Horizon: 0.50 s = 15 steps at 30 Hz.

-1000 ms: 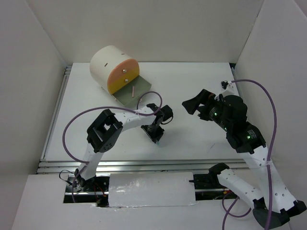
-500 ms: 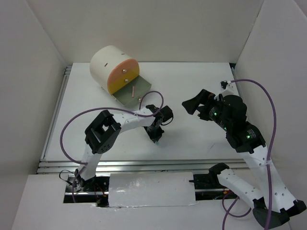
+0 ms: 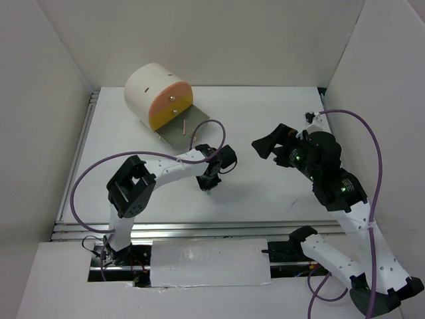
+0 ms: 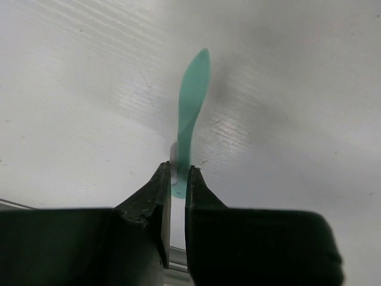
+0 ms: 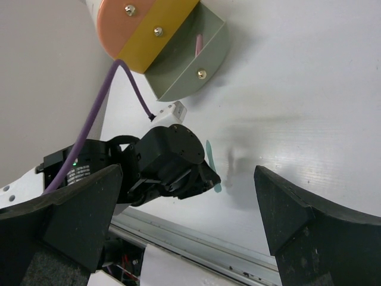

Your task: Organize the makeup

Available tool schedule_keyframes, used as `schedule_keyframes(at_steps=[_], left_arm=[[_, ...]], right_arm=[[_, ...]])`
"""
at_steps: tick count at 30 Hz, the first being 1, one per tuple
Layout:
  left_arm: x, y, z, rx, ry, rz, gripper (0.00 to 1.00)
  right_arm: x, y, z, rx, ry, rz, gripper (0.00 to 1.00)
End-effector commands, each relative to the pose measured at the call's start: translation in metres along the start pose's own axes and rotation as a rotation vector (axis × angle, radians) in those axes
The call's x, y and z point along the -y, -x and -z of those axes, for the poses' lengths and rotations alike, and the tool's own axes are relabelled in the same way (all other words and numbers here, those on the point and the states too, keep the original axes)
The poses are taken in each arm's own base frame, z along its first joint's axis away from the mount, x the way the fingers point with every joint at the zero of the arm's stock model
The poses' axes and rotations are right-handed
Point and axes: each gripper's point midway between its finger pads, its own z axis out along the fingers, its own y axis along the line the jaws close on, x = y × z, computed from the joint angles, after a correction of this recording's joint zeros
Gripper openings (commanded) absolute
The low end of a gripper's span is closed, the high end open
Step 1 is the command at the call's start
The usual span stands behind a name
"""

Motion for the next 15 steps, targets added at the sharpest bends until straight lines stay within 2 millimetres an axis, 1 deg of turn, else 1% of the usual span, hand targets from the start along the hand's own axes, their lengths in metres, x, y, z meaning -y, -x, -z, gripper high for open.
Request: schedule_keyframes(at_steps=[1,3,4,6,7,8,9,10,11,12,13,14,15], left_arm=[[0.01,0.026,0.036,0.121,-0.06,-0.039,0.0],[0.007,0.035,0.045,0.166,-0.044,-0.066,0.0],[0.01,0.048,0.053,0.217,-0.05,-0.066,0.0],[0.009,0.065,0.065,0.292,-0.037,-0.09,0.0],[0.009,0.076,0.077,0.332,-0.034,-0.099,0.0],[0.006,0.092,0.085,0.407,-0.018,-0.102,0.0],[0.004,0.102,0.093,0.445,-0.012,-0.134,0.0],[0.009,0.116,0.105,0.49,-0.04,-0.135,0.0],[0.006,0.131,0.111,0.549,-0.019,-0.177,0.0],[0.005,0.14,0.117,0.581,-0.018,-0.193,0.0],[0.012,0.158,0.125,0.631,-0.061,-0.177,0.0],[0.011,0.168,0.127,0.663,-0.062,-0.192,0.0],[0.008,0.18,0.13,0.705,-0.042,-0.248,0.0]], right_arm=[[-0.011,0.012,0.004,0.039,0.029,0.018,1.0],[-0.01,0.012,0.003,0.036,0.027,0.018,1.0],[-0.011,0.012,0.003,0.037,0.028,0.018,1.0],[-0.011,0.012,0.003,0.035,0.028,0.018,1.0],[-0.012,0.013,0.004,0.037,0.031,0.018,1.0],[-0.012,0.013,0.003,0.034,0.029,0.02,1.0],[-0.012,0.013,0.003,0.036,0.029,0.019,1.0],[-0.011,0.013,0.003,0.034,0.027,0.019,1.0],[-0.012,0.013,0.003,0.032,0.029,0.02,1.0],[-0.013,0.013,0.003,0.031,0.032,0.018,1.0],[-0.014,0.012,0.003,0.027,0.037,0.017,1.0],[-0.014,0.012,0.002,0.026,0.038,0.016,1.0],[-0.014,0.011,0.002,0.022,0.041,0.014,1.0]])
